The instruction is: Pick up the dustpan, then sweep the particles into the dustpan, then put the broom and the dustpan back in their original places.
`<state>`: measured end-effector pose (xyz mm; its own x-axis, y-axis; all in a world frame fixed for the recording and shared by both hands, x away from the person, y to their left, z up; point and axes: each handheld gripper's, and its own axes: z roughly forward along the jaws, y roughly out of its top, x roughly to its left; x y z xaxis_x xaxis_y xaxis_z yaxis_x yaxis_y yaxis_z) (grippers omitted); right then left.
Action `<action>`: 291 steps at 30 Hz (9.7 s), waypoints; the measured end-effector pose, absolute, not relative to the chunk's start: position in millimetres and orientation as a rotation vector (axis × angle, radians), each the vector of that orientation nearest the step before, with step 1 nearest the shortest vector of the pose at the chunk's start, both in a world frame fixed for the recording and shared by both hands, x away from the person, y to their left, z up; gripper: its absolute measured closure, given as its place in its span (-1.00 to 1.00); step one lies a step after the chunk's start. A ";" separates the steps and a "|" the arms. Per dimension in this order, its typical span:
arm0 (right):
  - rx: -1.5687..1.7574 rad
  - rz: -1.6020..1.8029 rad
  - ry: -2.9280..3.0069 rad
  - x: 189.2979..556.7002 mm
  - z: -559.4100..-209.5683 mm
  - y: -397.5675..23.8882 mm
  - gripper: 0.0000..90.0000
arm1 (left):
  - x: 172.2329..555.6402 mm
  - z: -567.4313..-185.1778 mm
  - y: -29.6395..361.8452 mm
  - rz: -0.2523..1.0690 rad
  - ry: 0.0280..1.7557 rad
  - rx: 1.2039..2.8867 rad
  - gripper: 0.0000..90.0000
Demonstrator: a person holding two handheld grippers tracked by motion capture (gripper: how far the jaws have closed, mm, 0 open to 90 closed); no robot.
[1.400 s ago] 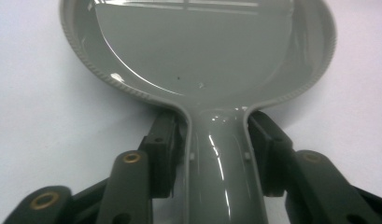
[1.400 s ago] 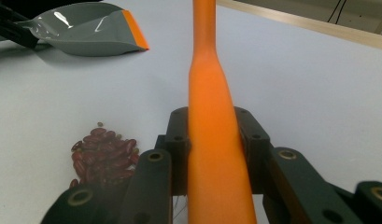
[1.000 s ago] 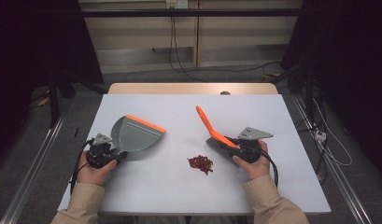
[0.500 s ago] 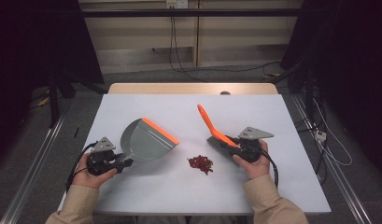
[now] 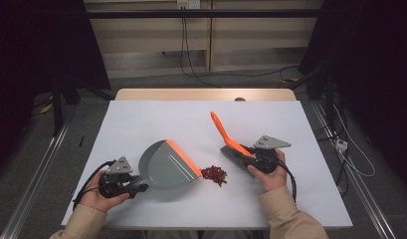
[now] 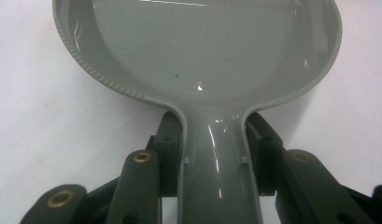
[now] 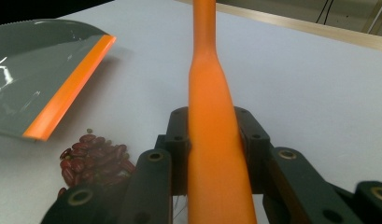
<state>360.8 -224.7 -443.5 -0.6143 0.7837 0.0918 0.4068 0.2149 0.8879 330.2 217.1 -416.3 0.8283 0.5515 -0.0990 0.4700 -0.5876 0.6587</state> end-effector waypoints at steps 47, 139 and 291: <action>1.086 1.346 2.122 356.3 -445.3 -212.7 0.58 | 313.3 -425.0 194.5 -0.020 0.546 2.394 0.40; 1.113 1.229 1.994 311.5 -448.7 -137.3 0.57 | 316.5 -425.1 178.0 -0.121 0.548 2.393 0.39; 1.239 1.242 1.812 325.2 -436.2 -233.0 0.58 | 361.1 -433.6 239.5 0.325 1.182 1.976 0.39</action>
